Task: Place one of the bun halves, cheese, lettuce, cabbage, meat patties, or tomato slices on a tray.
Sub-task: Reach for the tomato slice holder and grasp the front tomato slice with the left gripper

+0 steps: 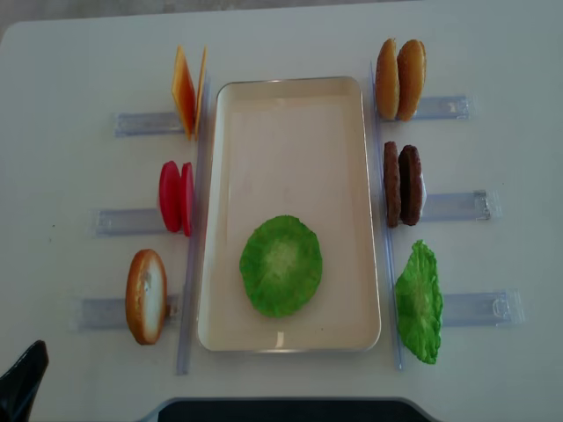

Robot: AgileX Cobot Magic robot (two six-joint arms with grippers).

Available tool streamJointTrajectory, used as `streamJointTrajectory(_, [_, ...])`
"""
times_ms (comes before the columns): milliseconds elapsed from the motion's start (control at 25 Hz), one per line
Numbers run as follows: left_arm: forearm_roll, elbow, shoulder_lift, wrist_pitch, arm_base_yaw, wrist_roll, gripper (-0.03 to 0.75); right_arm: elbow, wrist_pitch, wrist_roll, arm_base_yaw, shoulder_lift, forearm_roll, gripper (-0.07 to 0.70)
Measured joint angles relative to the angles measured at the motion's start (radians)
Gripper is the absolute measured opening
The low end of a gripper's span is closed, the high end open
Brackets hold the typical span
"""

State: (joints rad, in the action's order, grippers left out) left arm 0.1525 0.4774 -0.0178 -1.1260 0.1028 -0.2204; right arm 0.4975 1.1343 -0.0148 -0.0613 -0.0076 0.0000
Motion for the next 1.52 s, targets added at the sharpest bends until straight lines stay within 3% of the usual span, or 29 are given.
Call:
streamJointTrajectory(520, [0.001,0.0,0.0,0.0,0.0,0.0,0.47,0.0,0.0,0.0,0.0,0.0,0.0,0.482])
streamJointTrajectory(840, [0.001,0.0,0.0,0.0,0.0,0.0,0.417,0.0,0.0,0.0,0.0,0.0,0.0,0.482])
streamJointTrajectory(1240, [0.001,0.0,0.0,0.0,0.0,0.0,0.411,0.0,0.0,0.0,0.0,0.0,0.0,0.482])
streamJointTrajectory(1360, [0.001,0.0,0.0,0.0,0.0,0.0,0.428,0.0,0.0,0.0,0.0,0.0,0.0,0.482])
streamJointTrajectory(1520, [0.001,0.0,0.0,0.0,0.0,0.001,0.519,0.0,0.0,0.0,0.0,0.0,0.0,0.482])
